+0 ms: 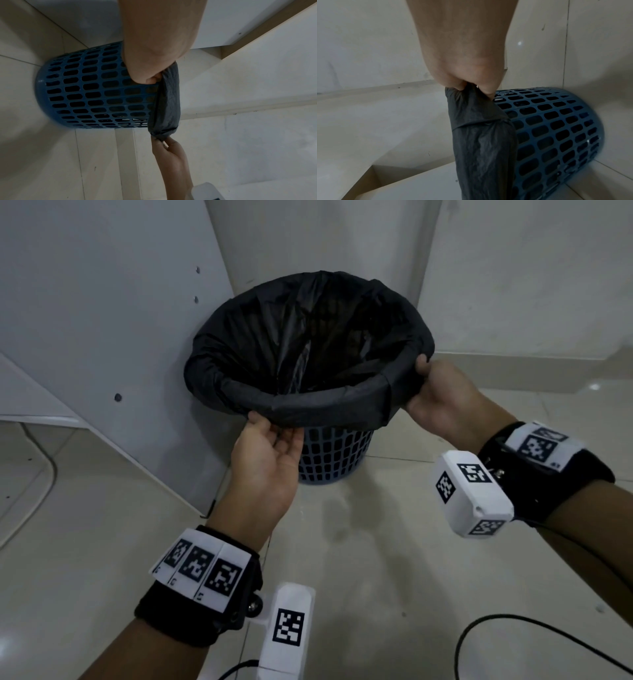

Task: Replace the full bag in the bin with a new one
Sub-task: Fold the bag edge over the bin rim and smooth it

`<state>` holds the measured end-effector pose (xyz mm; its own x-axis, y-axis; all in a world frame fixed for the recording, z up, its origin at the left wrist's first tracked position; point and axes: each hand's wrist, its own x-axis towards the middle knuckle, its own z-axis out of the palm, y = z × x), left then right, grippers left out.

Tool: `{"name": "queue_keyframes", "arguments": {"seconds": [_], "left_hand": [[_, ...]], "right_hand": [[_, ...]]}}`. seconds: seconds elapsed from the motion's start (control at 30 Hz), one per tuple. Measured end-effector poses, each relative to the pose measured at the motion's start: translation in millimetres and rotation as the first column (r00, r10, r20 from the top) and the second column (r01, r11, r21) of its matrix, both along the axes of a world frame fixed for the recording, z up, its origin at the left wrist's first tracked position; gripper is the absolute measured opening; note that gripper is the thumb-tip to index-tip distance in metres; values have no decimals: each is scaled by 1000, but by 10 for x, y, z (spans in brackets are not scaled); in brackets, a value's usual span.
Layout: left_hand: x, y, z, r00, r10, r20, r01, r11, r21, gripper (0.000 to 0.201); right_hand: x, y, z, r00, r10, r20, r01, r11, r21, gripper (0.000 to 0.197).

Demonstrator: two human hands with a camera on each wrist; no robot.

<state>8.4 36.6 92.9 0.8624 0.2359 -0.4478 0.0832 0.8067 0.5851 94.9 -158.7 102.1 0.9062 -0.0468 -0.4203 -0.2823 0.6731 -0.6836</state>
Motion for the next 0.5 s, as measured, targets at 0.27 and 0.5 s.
{"name": "queue_keyframes", "arguments": {"seconds": [0.27,0.5], "left_hand": [[17,7,-2,1000,2,7,-2,1000,-27,21],[10,7,11,1000,-2,7,3,999,-33,21]], "right_hand": [[19,7,-7,1000,-31,5,31,991,-130,37],[-691,29,-230,996,28,-90,-49,971,-233,55]]}}
